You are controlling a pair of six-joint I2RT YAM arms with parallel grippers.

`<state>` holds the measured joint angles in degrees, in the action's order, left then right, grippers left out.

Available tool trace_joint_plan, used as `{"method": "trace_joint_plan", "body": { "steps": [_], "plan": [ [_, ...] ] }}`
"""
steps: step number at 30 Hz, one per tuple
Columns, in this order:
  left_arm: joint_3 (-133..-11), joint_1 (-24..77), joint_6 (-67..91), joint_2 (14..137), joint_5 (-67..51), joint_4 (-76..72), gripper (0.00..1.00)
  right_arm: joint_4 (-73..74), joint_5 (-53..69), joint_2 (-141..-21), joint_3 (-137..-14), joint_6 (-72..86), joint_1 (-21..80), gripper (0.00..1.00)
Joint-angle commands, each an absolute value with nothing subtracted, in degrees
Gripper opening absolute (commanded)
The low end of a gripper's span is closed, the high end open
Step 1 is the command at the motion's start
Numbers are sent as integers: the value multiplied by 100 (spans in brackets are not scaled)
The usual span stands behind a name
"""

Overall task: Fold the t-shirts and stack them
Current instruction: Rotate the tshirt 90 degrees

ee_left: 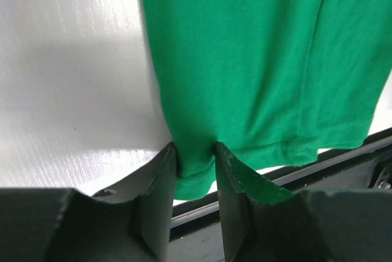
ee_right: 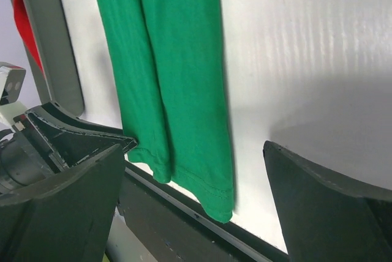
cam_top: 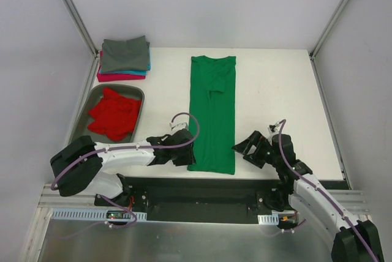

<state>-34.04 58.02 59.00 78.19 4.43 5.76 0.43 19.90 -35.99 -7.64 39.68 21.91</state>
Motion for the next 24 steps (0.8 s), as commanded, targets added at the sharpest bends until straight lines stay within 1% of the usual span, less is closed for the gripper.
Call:
{"method": "trace_joint_plan", "body": {
  "steps": [1,9,11,14,16,19,20,22,24],
  "plan": [
    [-3288,5792,5862,7919,9,800,29,562,1915,-3507,-703,4043,2267,98],
    [-2909,5792,5977,7603,9,879,29,843,1855,-3700,-782,4078,2636,99],
    [-2874,5801,5977,7603,-175,879,29,914,1758,-3761,-826,4035,2785,99],
    [-2821,5801,5977,7620,-220,879,28,1299,1661,-3937,-1045,3798,2891,99],
    [-2839,5809,5950,7646,-325,879,25,1590,1626,-4043,-1142,3718,2961,99],
    [-2839,5810,5941,7611,-378,879,22,1626,1635,-4052,-1099,3762,3085,99],
    [-2821,5810,5941,7594,-369,879,19,1661,1609,-4043,-1090,3779,3128,99],
    [-2813,5810,5915,7602,-343,879,15,1696,1486,-3991,-1081,3849,3207,96],
    [-2839,5810,5880,7637,-351,888,5,1714,1407,-3938,-1107,3867,3278,94]
  ]
}}
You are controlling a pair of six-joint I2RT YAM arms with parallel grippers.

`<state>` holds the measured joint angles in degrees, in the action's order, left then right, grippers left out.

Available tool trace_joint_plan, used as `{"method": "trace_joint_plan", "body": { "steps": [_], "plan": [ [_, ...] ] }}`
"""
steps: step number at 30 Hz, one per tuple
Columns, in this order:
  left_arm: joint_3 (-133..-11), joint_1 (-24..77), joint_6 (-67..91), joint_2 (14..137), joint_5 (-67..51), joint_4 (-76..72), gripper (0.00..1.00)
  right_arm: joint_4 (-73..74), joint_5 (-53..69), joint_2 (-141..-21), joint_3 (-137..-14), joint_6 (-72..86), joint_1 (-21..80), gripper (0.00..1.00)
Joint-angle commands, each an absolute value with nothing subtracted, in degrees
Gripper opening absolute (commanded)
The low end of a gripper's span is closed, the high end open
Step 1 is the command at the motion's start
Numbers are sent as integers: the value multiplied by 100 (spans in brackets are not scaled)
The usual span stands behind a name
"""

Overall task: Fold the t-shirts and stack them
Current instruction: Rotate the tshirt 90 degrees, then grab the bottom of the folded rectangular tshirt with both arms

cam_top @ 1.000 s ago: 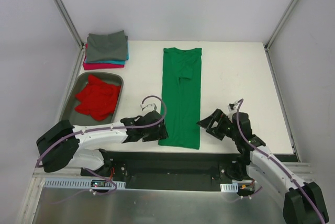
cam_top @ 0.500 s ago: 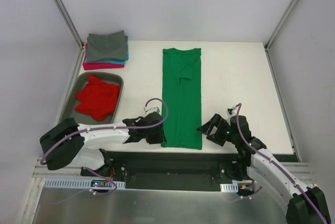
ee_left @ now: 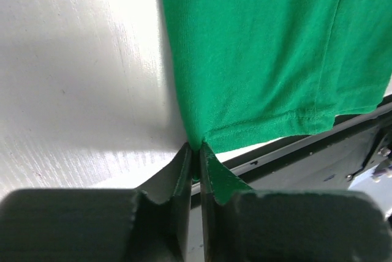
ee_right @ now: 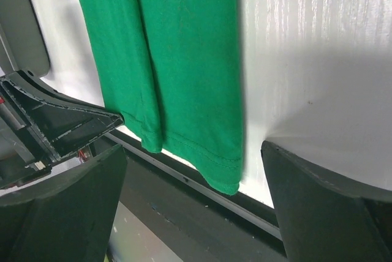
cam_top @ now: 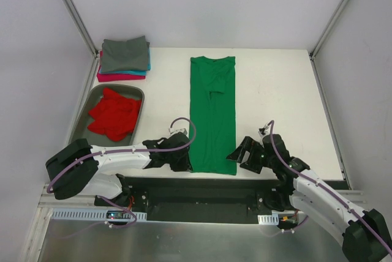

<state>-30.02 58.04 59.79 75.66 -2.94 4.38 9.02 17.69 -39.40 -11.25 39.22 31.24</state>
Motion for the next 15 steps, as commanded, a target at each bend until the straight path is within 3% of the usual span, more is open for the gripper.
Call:
{"method": "trace_joint_plan", "body": {
  "steps": [1,8,15],
  "plan": [
    [-2856,5810,5880,7655,-395,879,0,1731,1389,-3920,-1134,3876,3322,93],
    [-2821,5810,5924,7682,-457,888,0,2654,854,-4122,-1468,4007,3892,86],
    [-2786,5810,5985,7673,-448,888,0,2021,757,-4833,-1458,4289,4385,69]
  ]
}}
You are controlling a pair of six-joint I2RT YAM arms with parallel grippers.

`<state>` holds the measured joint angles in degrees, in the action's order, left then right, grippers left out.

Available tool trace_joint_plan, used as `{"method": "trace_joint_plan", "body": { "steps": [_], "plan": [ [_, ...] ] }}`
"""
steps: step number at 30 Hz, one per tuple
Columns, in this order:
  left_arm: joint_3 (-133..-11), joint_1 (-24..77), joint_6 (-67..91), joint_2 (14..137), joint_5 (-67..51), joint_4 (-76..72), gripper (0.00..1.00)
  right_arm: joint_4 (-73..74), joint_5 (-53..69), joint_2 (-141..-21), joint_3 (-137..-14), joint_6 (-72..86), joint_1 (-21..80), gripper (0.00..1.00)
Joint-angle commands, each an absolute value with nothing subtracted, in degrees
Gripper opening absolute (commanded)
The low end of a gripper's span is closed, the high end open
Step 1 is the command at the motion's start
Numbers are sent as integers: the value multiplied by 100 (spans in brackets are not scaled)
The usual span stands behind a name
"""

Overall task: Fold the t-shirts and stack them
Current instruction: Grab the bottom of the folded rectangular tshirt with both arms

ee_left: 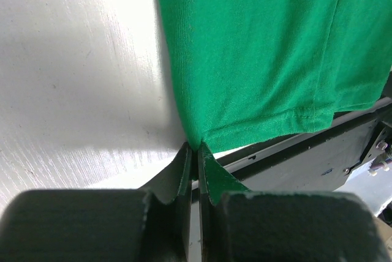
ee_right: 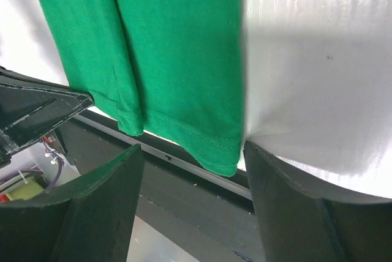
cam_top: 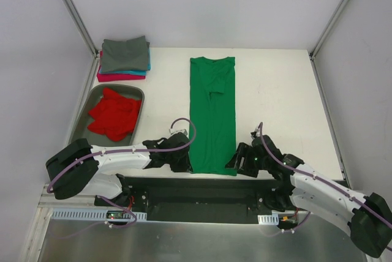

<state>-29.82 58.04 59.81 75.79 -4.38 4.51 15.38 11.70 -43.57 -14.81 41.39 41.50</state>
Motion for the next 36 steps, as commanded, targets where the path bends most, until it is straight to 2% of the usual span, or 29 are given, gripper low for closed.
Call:
{"method": "trace_joint_plan", "body": {
  "steps": [1,7,17,22,24,27,36],
  "plan": [
    [-2777,5810,6003,7664,-448,888,0,2143,660,-4895,-1520,4306,4421,67],
    [-2637,5810,6082,7559,-343,879,0,2908,53,-5089,-1723,4456,4579,58],
    [-2637,5810,6117,7576,-316,826,0,2513,308,-5291,-1573,4553,4746,47],
    [-2558,5818,6152,7523,-273,817,0,2654,185,-5177,-1564,4606,4799,25],
    [-2488,5810,6152,7480,-290,817,0,2829,36,-5072,-1556,4632,4799,10],
    [-2312,5810,6179,7383,-325,835,0,3041,35,-4852,-1495,4658,4799,1],
    [-1854,6318,6635,6487,-677,835,0,2672,755,-3763,-1019,4869,4913,1]
  ]
}}
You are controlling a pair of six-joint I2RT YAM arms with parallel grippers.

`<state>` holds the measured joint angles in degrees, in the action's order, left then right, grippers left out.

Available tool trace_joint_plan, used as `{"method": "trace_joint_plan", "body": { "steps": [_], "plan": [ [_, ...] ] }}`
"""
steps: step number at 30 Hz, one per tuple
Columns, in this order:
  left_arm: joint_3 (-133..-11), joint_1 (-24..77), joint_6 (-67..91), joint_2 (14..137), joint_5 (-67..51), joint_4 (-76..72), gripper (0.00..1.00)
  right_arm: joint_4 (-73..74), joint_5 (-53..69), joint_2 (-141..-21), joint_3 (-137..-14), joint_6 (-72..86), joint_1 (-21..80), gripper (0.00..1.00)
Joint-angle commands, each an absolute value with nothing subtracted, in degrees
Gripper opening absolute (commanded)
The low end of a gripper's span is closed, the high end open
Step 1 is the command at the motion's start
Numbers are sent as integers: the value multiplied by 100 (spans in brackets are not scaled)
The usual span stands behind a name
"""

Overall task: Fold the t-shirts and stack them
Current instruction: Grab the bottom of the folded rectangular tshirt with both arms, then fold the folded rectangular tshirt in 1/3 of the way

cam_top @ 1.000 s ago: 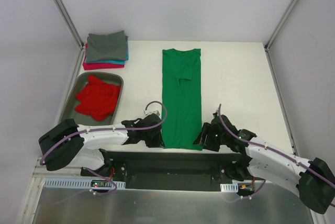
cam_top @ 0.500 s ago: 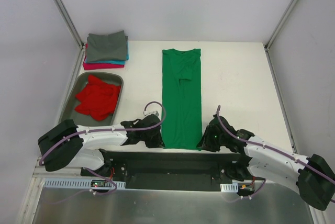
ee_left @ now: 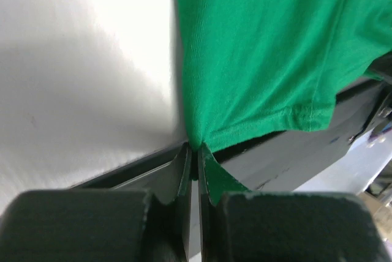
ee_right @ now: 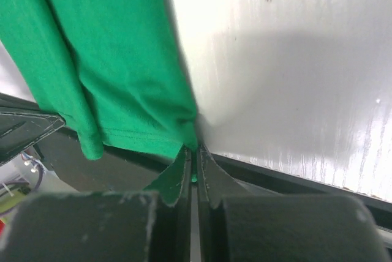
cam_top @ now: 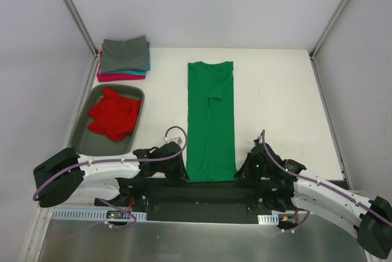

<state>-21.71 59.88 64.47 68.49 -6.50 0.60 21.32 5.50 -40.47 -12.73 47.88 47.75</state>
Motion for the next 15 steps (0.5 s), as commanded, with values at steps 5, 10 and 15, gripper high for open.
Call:
{"method": "trace_joint_plan", "body": {
  "steps": [5,10,15],
  "plan": [
    [-1960,6635,6829,5661,-572,1150,0,2960,897,-3235,-1317,5123,5422,1],
    [-2013,6873,7040,4993,-194,1661,0,3313,571,-2751,-1652,5475,6099,1],
    [-2346,6882,6786,4878,200,1758,0,3339,212,-3005,-2205,5090,6135,1]
  ]
}}
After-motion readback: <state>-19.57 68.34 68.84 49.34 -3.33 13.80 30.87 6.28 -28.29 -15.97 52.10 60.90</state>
